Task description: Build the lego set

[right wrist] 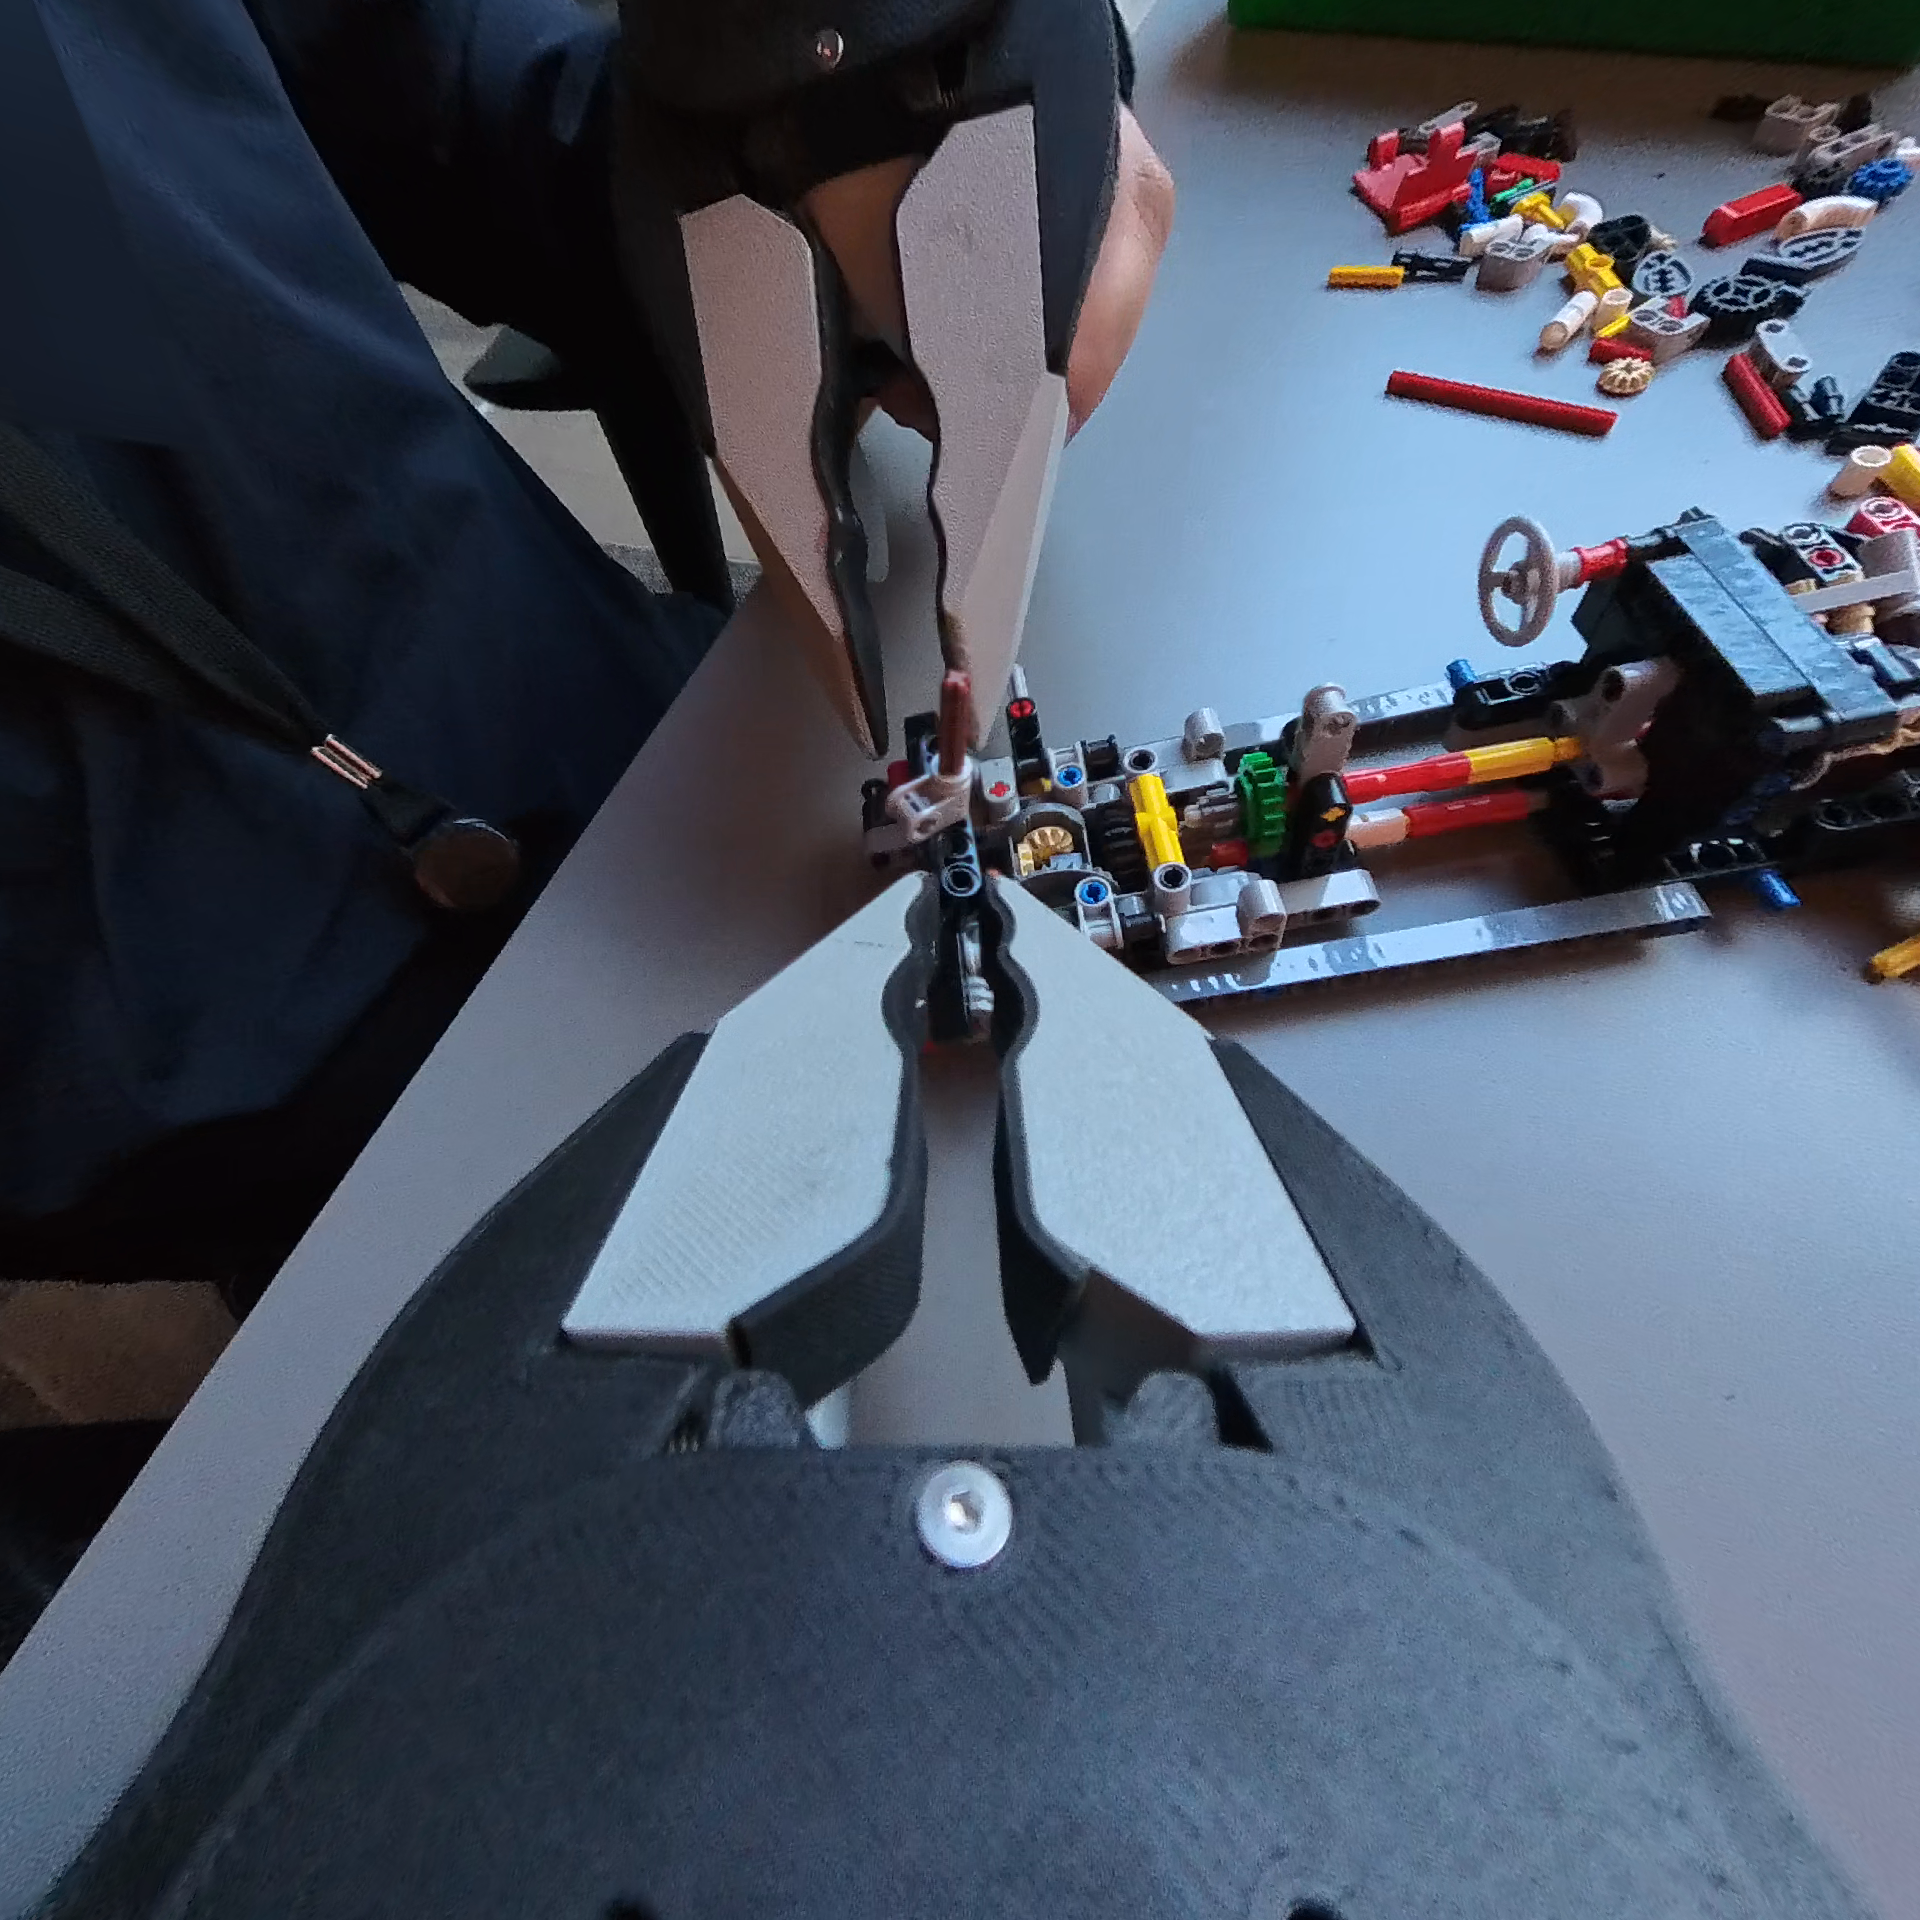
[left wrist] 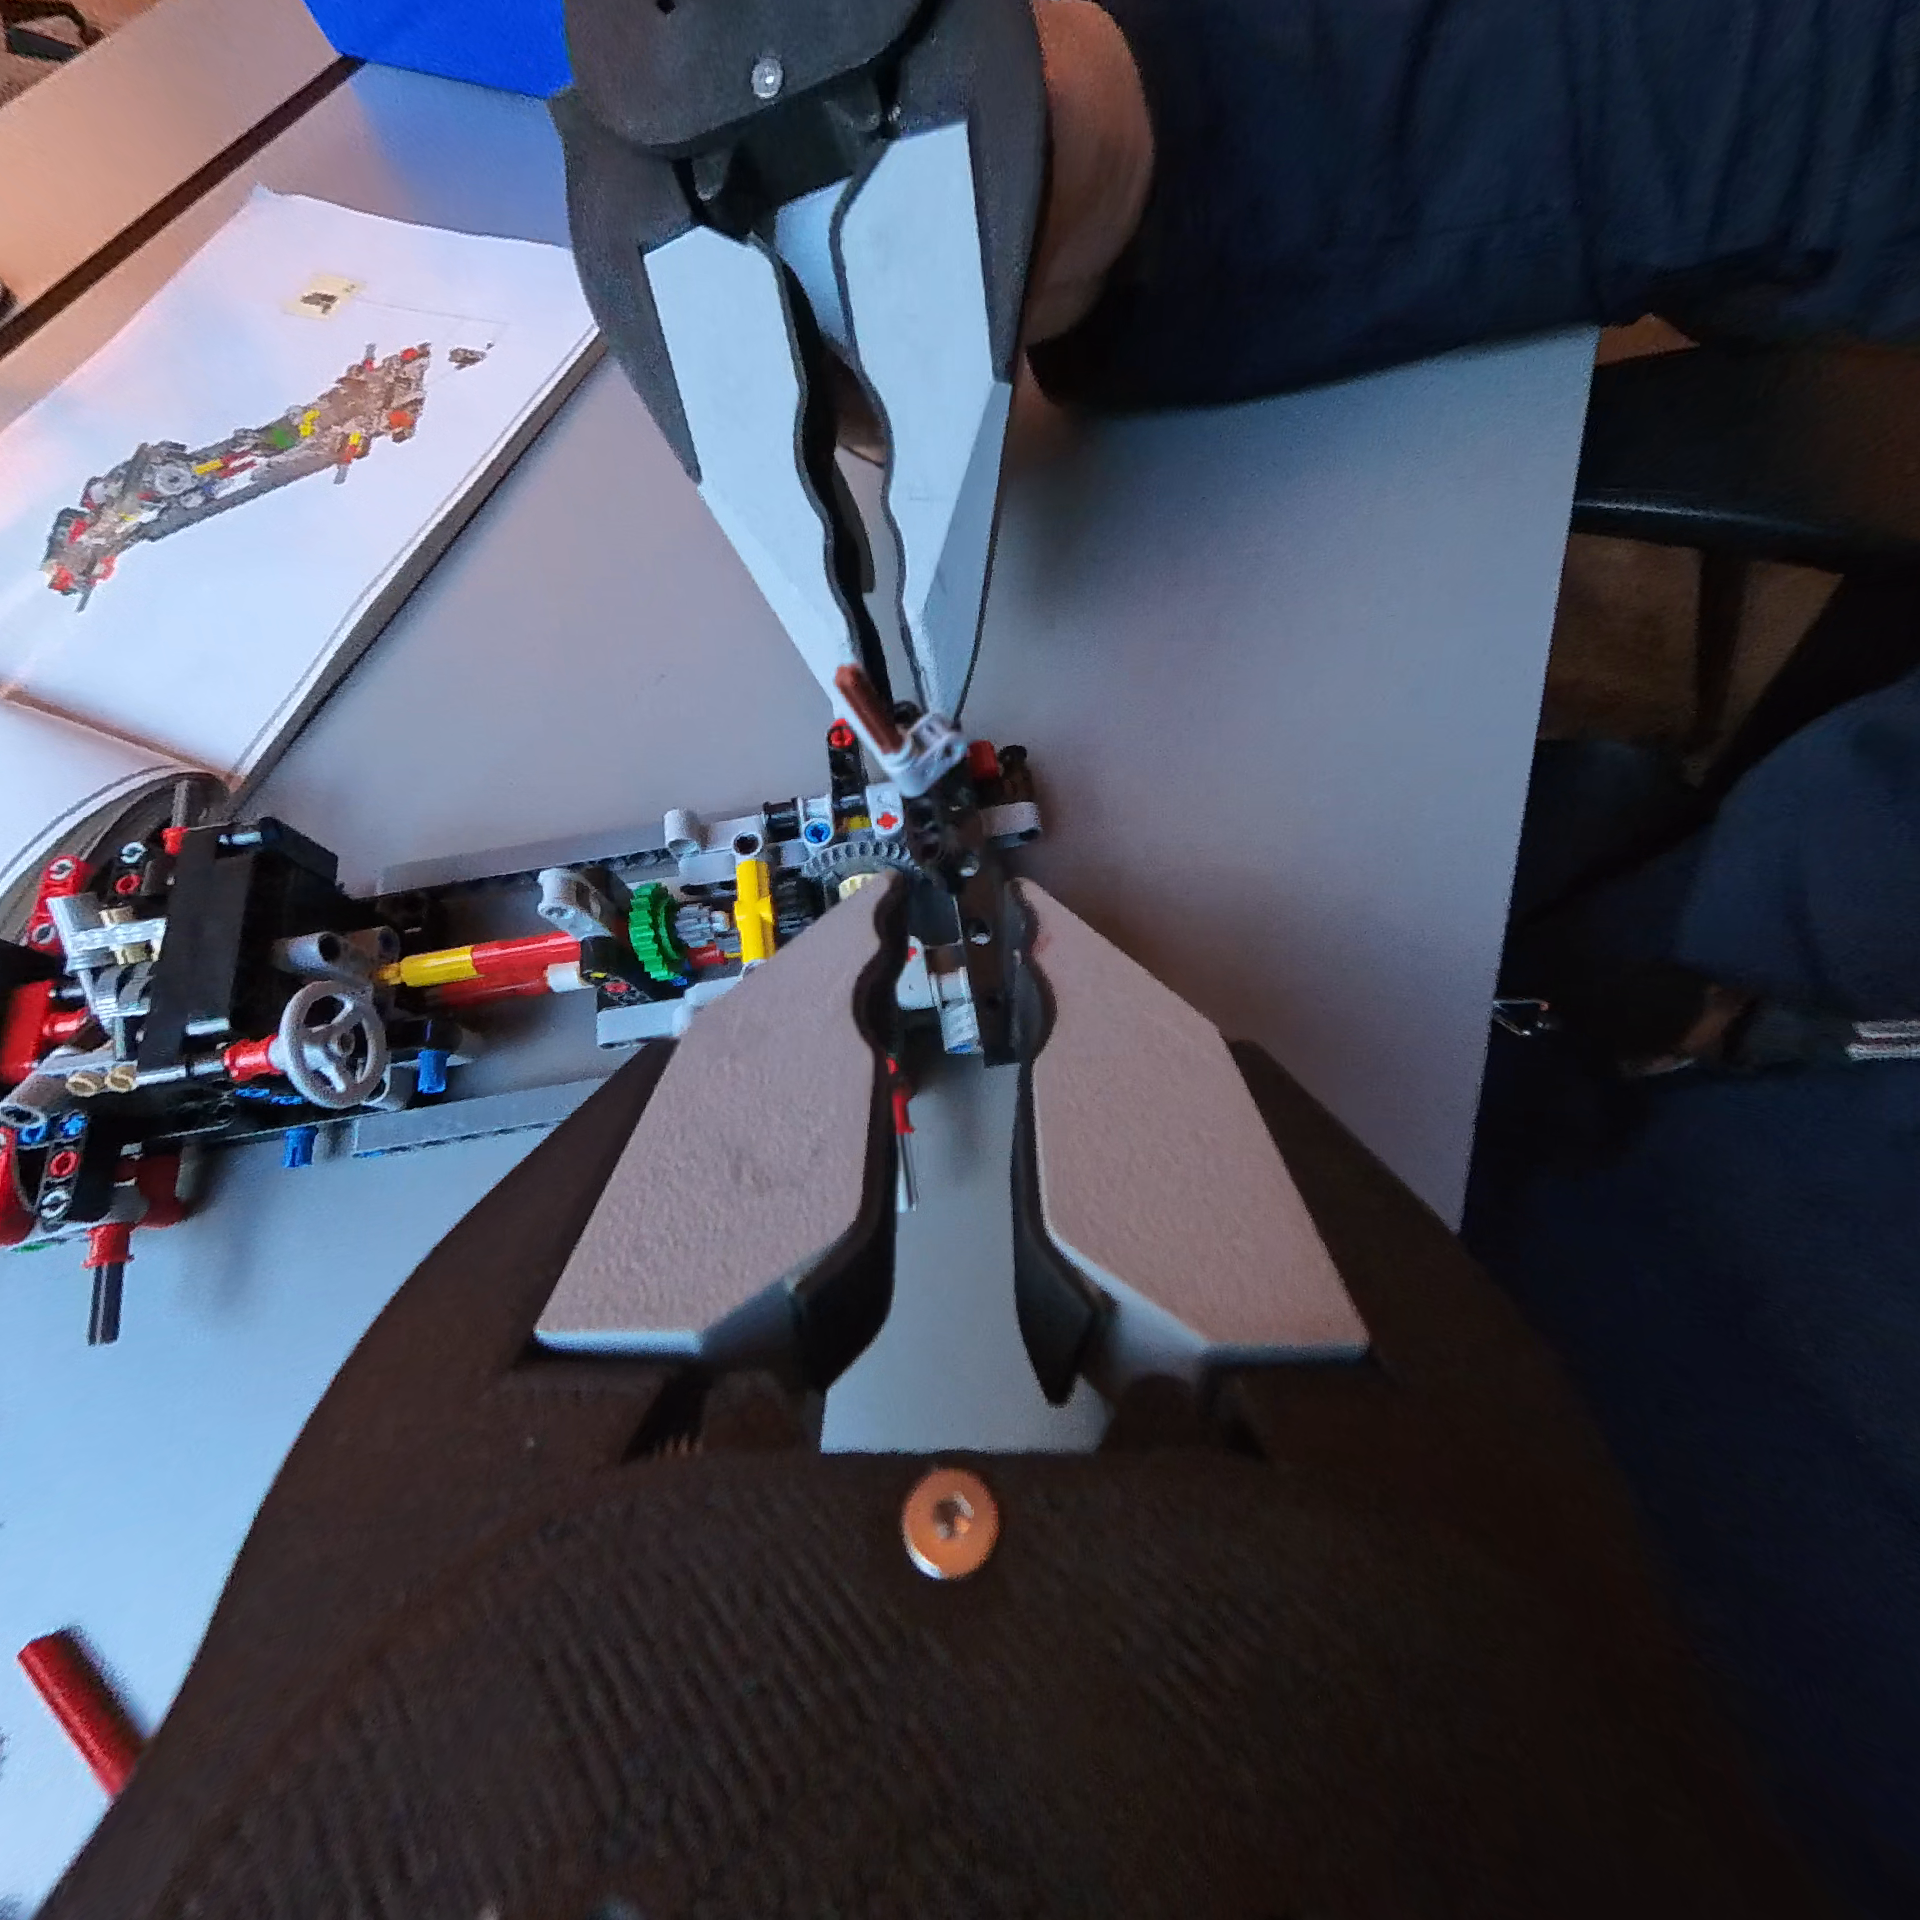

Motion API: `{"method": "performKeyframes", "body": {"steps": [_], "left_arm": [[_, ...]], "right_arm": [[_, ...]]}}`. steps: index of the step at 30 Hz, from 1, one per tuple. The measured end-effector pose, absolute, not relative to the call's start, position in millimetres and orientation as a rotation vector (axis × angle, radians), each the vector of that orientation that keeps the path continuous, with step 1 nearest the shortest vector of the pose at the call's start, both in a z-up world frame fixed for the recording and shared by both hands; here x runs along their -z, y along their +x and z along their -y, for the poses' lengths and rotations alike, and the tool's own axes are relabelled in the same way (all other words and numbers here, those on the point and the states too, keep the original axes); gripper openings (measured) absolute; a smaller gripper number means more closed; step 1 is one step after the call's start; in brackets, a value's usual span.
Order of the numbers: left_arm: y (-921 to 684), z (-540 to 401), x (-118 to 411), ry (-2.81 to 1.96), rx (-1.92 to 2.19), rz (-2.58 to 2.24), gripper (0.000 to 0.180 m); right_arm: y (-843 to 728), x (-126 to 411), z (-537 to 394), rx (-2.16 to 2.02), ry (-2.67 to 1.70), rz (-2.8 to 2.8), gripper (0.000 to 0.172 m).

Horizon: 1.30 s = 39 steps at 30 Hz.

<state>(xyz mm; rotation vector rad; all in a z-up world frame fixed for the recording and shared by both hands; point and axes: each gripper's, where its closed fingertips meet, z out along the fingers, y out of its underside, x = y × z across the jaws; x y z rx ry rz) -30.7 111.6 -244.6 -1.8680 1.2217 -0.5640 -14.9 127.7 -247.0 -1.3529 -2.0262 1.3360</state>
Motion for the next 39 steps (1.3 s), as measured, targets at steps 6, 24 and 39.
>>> {"method": "performKeyframes", "body": {"steps": [6,24,39], "left_arm": [[-27,-109,248,-1.886,0.612,-1.222,0.009],[-33,-111,246,-1.981,0.765,-1.075,0.0],[-26,-110,242,-1.963,0.859,-0.96,0.014]], "right_arm": [[-14,245,-124,-1.357,-1.359,2.04,0.004],[-16,248,-121,-1.37,-1.39,2.036,0.004],[-22,216,-123,-1.594,-1.337,1.8,0.003]]}}
